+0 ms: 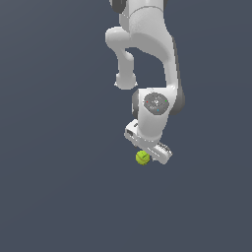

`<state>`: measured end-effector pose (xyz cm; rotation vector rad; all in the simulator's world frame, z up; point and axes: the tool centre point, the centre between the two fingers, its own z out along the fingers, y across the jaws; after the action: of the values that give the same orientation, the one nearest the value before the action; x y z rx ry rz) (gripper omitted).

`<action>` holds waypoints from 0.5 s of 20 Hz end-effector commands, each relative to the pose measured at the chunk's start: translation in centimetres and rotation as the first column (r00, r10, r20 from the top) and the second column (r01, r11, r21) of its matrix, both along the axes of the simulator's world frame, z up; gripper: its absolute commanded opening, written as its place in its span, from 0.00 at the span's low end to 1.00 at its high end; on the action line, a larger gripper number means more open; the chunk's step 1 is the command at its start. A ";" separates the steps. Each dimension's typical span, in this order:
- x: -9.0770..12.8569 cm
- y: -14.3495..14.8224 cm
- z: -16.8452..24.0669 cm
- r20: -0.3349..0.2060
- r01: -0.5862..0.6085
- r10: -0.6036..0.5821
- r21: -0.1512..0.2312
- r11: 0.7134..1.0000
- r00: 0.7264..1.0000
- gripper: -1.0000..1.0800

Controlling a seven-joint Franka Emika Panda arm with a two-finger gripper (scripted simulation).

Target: Pick up the object and move it to a goal position.

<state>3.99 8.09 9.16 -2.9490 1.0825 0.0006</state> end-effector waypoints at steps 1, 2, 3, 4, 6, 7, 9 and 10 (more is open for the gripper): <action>0.0 0.0 -0.1 0.000 0.000 0.000 0.000 1.000 1.000 0.96; 0.0 0.0 -0.4 0.000 0.000 0.000 0.000 1.000 1.000 0.96; 0.0 0.0 -0.6 0.000 0.001 -0.001 0.000 1.000 1.000 0.96; 0.0 0.0 -1.0 0.000 0.001 -0.001 0.000 1.000 1.000 0.96; 0.0 0.0 -2.0 0.000 0.002 -0.002 0.000 1.000 1.000 0.96; -0.1 0.0 -2.6 0.000 0.003 -0.003 0.000 1.000 1.000 0.96; -0.1 0.0 -3.7 0.000 0.003 -0.003 0.000 1.000 1.000 0.96; -0.1 0.0 -4.2 0.000 0.004 -0.004 0.000 1.000 1.000 0.96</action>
<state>3.90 8.07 5.75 -2.9475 1.0873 0.0005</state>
